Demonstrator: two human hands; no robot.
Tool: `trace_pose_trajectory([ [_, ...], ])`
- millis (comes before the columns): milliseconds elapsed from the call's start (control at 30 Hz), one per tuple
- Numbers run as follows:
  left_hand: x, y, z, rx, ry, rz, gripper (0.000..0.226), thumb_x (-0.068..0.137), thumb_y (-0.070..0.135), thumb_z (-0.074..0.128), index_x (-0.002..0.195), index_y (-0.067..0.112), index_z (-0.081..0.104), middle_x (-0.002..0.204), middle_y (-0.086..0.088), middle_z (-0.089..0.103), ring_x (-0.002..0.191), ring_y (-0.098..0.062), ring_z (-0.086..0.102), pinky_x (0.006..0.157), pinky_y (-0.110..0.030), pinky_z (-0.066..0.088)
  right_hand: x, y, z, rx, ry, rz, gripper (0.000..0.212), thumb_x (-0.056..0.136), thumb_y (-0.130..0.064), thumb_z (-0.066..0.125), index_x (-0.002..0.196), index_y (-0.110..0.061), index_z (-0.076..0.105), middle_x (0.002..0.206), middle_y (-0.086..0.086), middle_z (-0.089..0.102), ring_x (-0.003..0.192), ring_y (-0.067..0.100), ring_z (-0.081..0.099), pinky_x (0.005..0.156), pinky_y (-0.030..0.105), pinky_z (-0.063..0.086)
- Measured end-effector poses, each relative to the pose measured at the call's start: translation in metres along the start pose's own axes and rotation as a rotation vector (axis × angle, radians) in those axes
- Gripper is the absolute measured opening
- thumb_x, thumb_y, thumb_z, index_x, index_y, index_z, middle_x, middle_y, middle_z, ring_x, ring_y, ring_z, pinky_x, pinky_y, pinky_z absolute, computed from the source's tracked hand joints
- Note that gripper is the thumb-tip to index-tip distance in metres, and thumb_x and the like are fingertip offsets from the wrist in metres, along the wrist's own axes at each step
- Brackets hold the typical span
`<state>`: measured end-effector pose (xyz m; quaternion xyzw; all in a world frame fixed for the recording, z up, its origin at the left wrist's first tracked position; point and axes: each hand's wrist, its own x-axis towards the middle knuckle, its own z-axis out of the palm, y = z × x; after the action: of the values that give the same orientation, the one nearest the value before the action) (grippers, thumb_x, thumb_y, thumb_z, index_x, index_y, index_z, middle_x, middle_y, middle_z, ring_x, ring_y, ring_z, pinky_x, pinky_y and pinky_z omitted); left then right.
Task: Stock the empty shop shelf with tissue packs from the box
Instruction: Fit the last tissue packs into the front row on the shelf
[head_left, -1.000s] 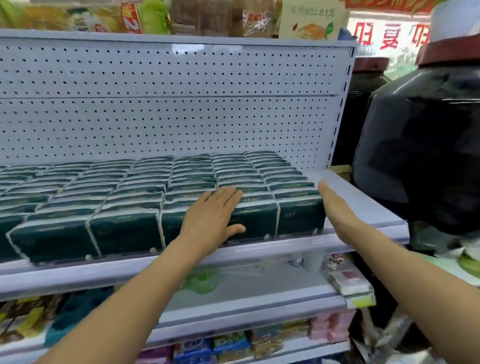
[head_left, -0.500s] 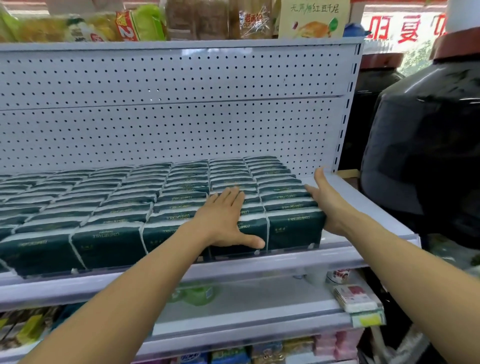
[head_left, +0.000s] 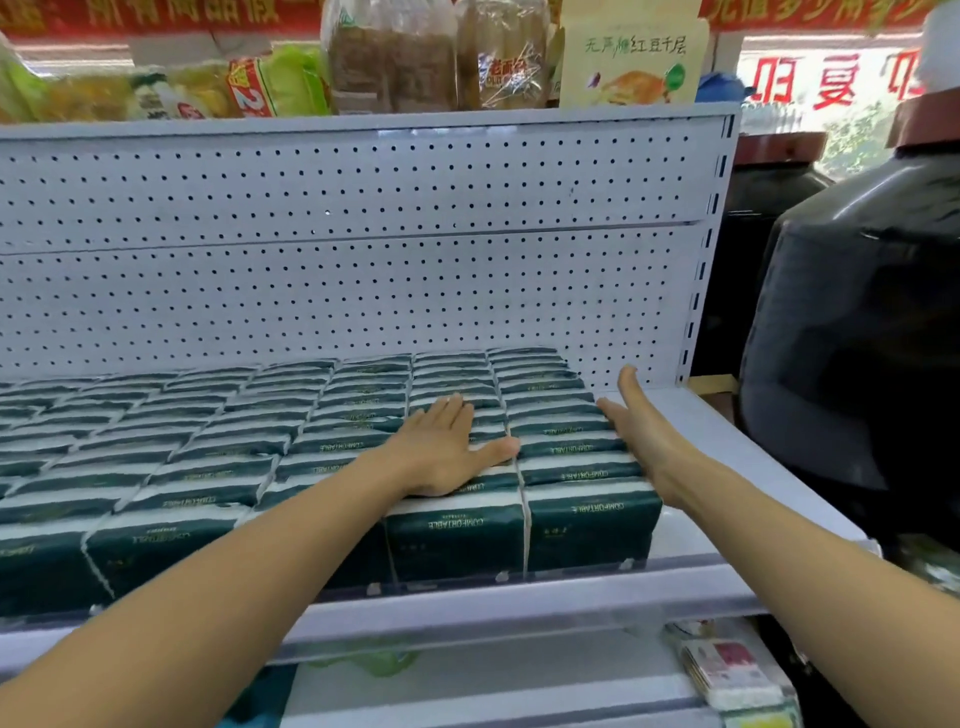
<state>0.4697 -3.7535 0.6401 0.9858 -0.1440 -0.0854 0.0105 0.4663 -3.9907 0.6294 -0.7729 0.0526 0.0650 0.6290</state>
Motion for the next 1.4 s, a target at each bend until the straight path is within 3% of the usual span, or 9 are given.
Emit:
trace_pose_trajectory([
  [67,0.003,-0.001,-0.004,-0.049,-0.006,-0.001,0.108,0.074,0.082,0.003,0.156,0.012,-0.007,0.163,-0.004,-0.015,0.15,-0.019,-0.015,0.123,-0.042,-0.006,0.011,0.003,-0.004,0.084,-0.011,-0.032,0.077,0.094,-0.069,0.007,0.152,-0.021,0.025,0.152,-0.008,0.034,0.144,0.018,0.024,0.11,0.032,0.027],
  [133,0.011,-0.004,-0.012,-0.078,0.035,-0.006,0.103,0.079,0.081,0.004,0.156,0.013,-0.007,0.163,-0.004,-0.015,0.15,-0.019,-0.014,0.123,-0.042,-0.006,0.024,0.0,-0.004,0.143,0.012,-0.074,0.082,0.094,-0.069,0.009,0.155,-0.014,0.014,0.161,0.007,0.014,0.148,0.027,0.012,0.118,0.042,0.011],
  [233,0.027,-0.012,-0.019,-0.096,0.075,-0.025,0.097,0.085,0.079,0.006,0.156,0.014,-0.005,0.163,-0.004,-0.013,0.15,-0.019,-0.013,0.123,-0.042,-0.005,0.041,-0.008,0.003,0.109,0.011,0.003,0.085,0.091,-0.074,0.008,0.155,-0.018,0.012,0.162,0.003,0.011,0.149,0.023,0.01,0.119,0.042,0.006],
  [433,0.044,-0.02,-0.012,-0.02,-0.011,-0.023,0.111,0.071,0.083,-0.001,0.156,0.013,-0.007,0.163,-0.005,-0.015,0.15,-0.021,-0.015,0.122,-0.045,-0.005,0.052,-0.006,0.003,-0.011,-0.038,0.029,0.087,0.086,-0.078,0.004,0.155,-0.028,0.018,0.161,-0.006,0.014,0.149,0.019,0.012,0.119,0.041,0.007],
  [600,0.068,-0.028,-0.024,-0.074,0.031,-0.038,0.108,0.074,0.083,-0.002,0.156,0.012,-0.006,0.164,-0.006,-0.013,0.15,-0.021,-0.013,0.123,-0.043,-0.004,0.085,-0.013,0.0,0.139,0.038,-0.09,0.087,0.092,-0.073,0.012,0.155,-0.013,0.013,0.162,0.011,0.01,0.148,0.03,0.009,0.119,0.045,0.008],
  [800,0.088,-0.035,-0.015,-0.012,0.014,-0.036,0.108,0.074,0.083,-0.002,0.156,0.012,-0.007,0.163,-0.006,-0.013,0.151,-0.022,-0.012,0.123,-0.045,-0.004,0.106,-0.014,0.012,0.01,0.077,-0.081,0.077,0.095,-0.066,0.012,0.154,-0.017,0.024,0.161,0.007,0.017,0.148,0.025,0.012,0.118,0.038,0.01],
  [1000,0.113,-0.046,-0.028,-0.109,0.041,-0.054,0.099,0.085,0.079,0.004,0.156,0.011,-0.006,0.163,-0.006,-0.014,0.15,-0.02,-0.015,0.122,-0.041,-0.006,0.136,-0.021,0.004,0.141,0.073,-0.059,0.087,0.092,-0.072,0.015,0.155,-0.012,0.014,0.161,0.013,0.012,0.148,0.031,0.01,0.119,0.047,0.009],
  [1167,0.137,-0.057,-0.025,-0.079,0.023,-0.077,0.103,0.083,0.083,0.003,0.156,0.01,-0.006,0.163,-0.007,-0.014,0.15,-0.022,-0.014,0.121,-0.042,-0.007,0.154,-0.03,0.015,0.024,0.02,0.086,0.087,0.087,-0.08,0.01,0.155,-0.026,0.014,0.163,-0.001,0.007,0.15,0.022,0.005,0.12,0.049,0.001],
  [1400,0.149,-0.059,-0.027,-0.104,0.019,-0.06,0.102,0.082,0.083,0.003,0.156,0.013,-0.006,0.163,-0.005,-0.015,0.15,-0.02,-0.014,0.121,-0.041,-0.007,0.166,-0.031,0.011,-0.002,0.081,-0.007,0.081,0.093,-0.072,0.013,0.154,-0.02,0.017,0.162,0.004,0.013,0.149,0.025,0.01,0.119,0.044,0.006],
])
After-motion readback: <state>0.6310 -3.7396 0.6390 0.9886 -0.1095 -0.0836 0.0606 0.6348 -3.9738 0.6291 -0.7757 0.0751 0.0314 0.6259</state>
